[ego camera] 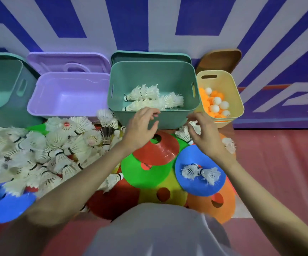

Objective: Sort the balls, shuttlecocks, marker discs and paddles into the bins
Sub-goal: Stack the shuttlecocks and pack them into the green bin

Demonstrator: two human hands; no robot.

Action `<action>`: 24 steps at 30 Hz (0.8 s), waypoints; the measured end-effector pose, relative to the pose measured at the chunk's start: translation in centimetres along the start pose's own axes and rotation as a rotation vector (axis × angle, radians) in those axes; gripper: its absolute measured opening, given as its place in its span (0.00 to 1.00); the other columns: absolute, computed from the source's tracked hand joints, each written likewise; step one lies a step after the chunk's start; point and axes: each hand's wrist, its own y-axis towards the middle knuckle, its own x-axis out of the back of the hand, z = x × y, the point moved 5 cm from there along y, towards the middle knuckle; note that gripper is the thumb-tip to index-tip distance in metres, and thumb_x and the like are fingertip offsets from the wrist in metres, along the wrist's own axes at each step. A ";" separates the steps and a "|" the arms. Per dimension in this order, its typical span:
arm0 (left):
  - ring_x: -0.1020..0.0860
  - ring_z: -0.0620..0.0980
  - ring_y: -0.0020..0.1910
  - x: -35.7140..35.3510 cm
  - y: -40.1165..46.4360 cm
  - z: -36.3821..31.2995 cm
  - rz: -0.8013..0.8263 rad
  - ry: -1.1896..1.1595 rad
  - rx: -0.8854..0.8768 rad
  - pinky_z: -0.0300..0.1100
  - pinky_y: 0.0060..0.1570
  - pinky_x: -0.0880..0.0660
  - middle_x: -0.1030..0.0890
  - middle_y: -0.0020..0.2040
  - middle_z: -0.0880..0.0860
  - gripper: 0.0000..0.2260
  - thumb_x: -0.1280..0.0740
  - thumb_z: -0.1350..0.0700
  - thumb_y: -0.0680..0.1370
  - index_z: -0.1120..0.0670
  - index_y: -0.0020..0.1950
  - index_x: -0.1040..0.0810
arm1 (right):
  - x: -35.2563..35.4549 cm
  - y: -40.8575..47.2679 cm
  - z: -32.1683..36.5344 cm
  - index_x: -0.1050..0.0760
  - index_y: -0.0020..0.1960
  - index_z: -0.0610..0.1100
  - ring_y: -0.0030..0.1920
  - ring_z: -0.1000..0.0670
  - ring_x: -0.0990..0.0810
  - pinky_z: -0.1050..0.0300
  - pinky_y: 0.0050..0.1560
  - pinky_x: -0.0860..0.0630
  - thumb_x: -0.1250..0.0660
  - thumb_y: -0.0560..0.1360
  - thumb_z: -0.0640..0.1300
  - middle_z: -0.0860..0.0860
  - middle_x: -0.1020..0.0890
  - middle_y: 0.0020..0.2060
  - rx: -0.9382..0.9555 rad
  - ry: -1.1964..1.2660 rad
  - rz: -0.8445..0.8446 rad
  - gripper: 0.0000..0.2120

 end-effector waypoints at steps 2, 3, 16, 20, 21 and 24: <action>0.23 0.47 0.48 -1.9 -1.9 -0.8 0.084 -0.012 -0.002 0.47 0.50 0.23 0.21 0.50 0.51 0.11 0.32 0.61 0.75 0.57 0.57 0.23 | 0.2 -3.1 -1.6 0.25 0.56 0.39 0.51 0.46 0.25 0.59 0.50 0.31 0.35 0.76 0.36 0.45 0.23 0.50 -0.058 -0.015 0.030 0.09; 0.23 0.47 0.48 -2.9 -2.9 -1.2 0.122 -0.020 -0.003 0.48 0.51 0.24 0.21 0.49 0.51 0.11 0.32 0.62 0.74 0.56 0.57 0.22 | 0.3 -4.9 -2.5 0.25 0.56 0.38 0.51 0.45 0.25 0.60 0.50 0.33 0.34 0.75 0.35 0.44 0.24 0.50 -0.093 -0.028 0.046 0.10; 0.27 0.54 0.64 -13.2 -8.9 -5.6 0.546 0.076 0.060 0.50 0.61 0.29 0.27 0.65 0.55 0.26 0.29 0.54 0.74 0.56 0.70 0.31 | -0.7 -15.7 -10.2 0.31 0.70 0.39 0.68 0.40 0.32 0.46 0.66 0.31 0.39 0.76 0.32 0.42 0.29 0.68 -0.436 -0.166 0.313 0.22; 0.30 0.56 0.66 -16.3 -8.9 -6.2 0.588 0.186 0.066 0.47 0.64 0.32 0.29 0.67 0.55 0.33 0.26 0.47 0.71 0.56 0.72 0.35 | -1.2 -14.9 -10.6 0.29 0.68 0.40 0.61 0.37 0.27 0.42 0.58 0.27 0.37 0.75 0.33 0.40 0.24 0.62 -0.440 -0.246 0.364 0.21; 0.30 0.56 0.66 -17.0 -9.0 -6.2 0.593 0.223 0.068 0.47 0.64 0.33 0.29 0.66 0.55 0.35 0.26 0.45 0.70 0.56 0.71 0.35 | -1.3 -14.7 -10.8 0.27 0.66 0.41 0.58 0.37 0.25 0.42 0.55 0.26 0.37 0.74 0.34 0.40 0.22 0.59 -0.444 -0.267 0.367 0.20; 0.31 0.56 0.66 -18.4 -9.6 -6.1 0.584 0.352 0.089 0.48 0.65 0.34 0.30 0.66 0.56 0.38 0.26 0.41 0.69 0.55 0.72 0.37 | -1.3 -14.2 -11.2 0.21 0.57 0.41 0.50 0.37 0.22 0.45 0.48 0.25 0.36 0.72 0.35 0.41 0.19 0.50 -0.421 -0.289 0.359 0.15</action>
